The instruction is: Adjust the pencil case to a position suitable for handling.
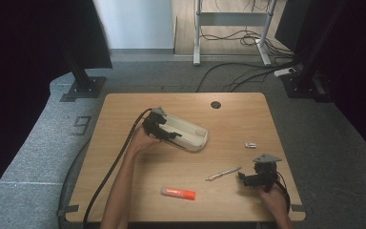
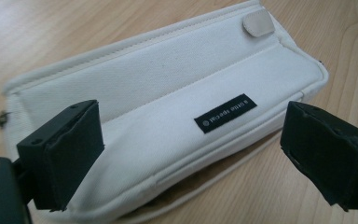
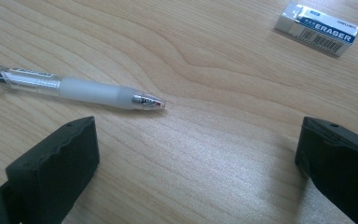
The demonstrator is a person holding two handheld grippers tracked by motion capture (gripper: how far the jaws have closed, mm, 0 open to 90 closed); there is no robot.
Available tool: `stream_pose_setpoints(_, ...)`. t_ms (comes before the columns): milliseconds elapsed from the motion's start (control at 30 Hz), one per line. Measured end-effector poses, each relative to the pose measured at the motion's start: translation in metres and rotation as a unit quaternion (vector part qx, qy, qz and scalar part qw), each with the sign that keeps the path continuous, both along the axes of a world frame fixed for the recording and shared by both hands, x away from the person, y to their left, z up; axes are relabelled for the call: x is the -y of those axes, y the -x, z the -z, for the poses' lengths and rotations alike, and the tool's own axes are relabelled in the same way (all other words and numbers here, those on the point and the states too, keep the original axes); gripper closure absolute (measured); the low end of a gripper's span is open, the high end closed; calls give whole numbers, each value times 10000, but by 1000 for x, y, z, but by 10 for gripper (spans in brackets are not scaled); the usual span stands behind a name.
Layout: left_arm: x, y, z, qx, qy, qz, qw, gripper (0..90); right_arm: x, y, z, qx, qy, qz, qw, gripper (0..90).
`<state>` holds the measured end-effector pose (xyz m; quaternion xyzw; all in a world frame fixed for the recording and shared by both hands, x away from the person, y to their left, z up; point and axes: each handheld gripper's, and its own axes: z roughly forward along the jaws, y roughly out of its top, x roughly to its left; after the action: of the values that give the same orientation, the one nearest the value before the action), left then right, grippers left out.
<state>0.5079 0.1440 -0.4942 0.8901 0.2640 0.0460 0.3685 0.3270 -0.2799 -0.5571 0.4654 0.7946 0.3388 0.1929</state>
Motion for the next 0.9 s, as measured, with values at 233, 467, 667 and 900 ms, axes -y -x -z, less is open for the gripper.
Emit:
stream_pose_setpoints(233, 1, -12, 18, -159, -51, -26, 9999, 65, 0, 0, 0, -6, -5, 8, 10000, 0)
stream_pose_setpoints(467, -1, -9, 20, -285, -45, 56, 9996, 64, 0, 0, 0, -1, -3, 2, 10000, 0)
stream_pose_setpoints(667, -5, 2, 19, -377, -77, 136, 9992, 64, 0, 0, 0, -11, -6, 9, 10000, 0)
stream_pose_setpoints(900, -17, 18, 20, -501, 77, 245, 9984, 66, 0, 0, 0, -11, -7, 9, 10000, 0)
